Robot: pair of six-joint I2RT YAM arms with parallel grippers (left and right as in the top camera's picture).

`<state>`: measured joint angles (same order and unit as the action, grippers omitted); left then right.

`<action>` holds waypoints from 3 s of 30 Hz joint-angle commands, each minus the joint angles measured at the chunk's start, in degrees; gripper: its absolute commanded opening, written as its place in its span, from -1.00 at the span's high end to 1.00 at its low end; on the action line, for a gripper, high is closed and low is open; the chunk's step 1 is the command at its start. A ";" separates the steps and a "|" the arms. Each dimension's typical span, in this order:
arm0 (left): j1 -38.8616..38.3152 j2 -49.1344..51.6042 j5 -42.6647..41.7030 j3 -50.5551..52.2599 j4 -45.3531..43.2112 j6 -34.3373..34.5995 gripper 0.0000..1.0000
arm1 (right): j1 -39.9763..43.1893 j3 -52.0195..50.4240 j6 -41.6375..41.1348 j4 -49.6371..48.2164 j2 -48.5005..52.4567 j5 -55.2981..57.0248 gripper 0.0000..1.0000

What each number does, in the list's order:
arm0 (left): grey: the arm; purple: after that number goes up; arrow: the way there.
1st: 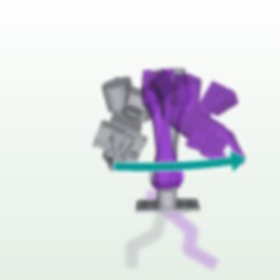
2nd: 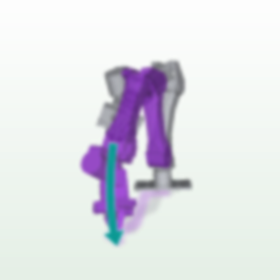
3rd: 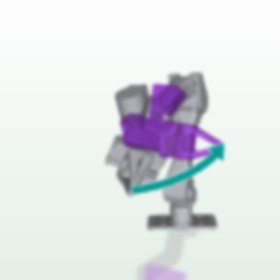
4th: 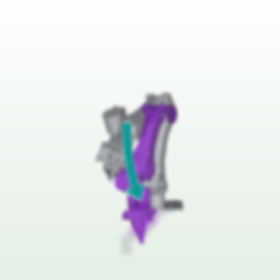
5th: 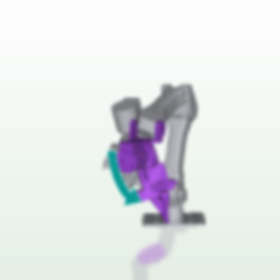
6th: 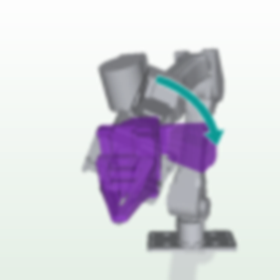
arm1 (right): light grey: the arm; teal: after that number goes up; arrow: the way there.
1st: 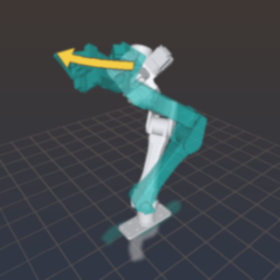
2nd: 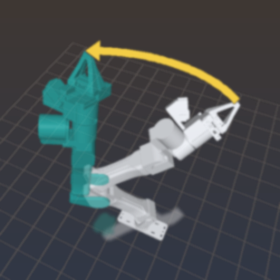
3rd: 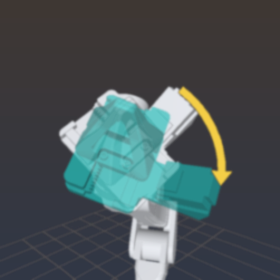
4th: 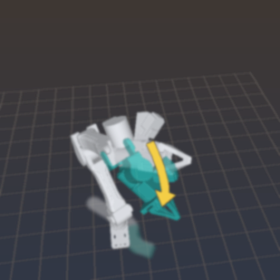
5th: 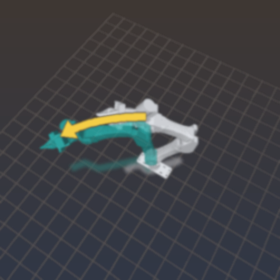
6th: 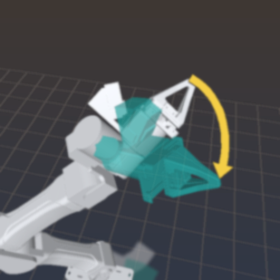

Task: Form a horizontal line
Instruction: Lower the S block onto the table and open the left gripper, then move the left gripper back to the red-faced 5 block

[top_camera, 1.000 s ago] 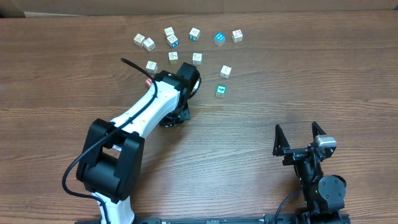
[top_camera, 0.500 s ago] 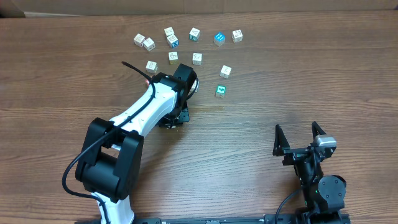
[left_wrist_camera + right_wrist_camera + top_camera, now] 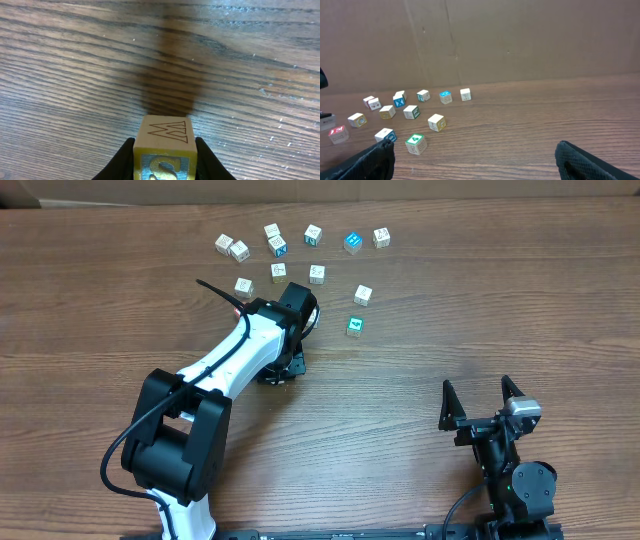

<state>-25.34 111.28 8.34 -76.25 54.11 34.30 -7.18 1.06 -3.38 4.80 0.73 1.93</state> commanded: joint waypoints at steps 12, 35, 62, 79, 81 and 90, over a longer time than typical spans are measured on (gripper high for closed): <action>0.24 -0.94 -0.26 0.44 -1.60 -0.92 0.59 | -0.26 -0.61 0.24 -0.17 -0.57 0.57 -1.00; 0.13 -0.92 -3.72 1.27 -7.04 -0.90 0.61 | -0.26 -0.61 0.26 -0.17 -0.57 0.57 -1.00; 0.15 -0.92 -3.96 2.71 -7.26 -7.37 0.39 | -0.26 -0.61 0.26 -0.17 -0.57 0.57 -1.00; 0.15 -0.92 -3.91 2.71 -7.32 -7.50 -0.16 | -0.26 -0.61 0.26 -0.17 -0.57 0.57 -1.00; 0.20 -0.92 -3.91 2.71 -8.00 -7.50 -0.20 | -0.26 -0.61 0.24 -0.17 -0.57 0.55 -1.00; 1.68 -1.40 -3.87 -7.41 -4.70 -11.43 -0.23 | -0.26 -0.61 0.24 -0.17 -0.57 0.55 -1.00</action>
<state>-25.17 111.28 4.89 -75.46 46.74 25.32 -7.18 1.06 -3.36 4.78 0.73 1.93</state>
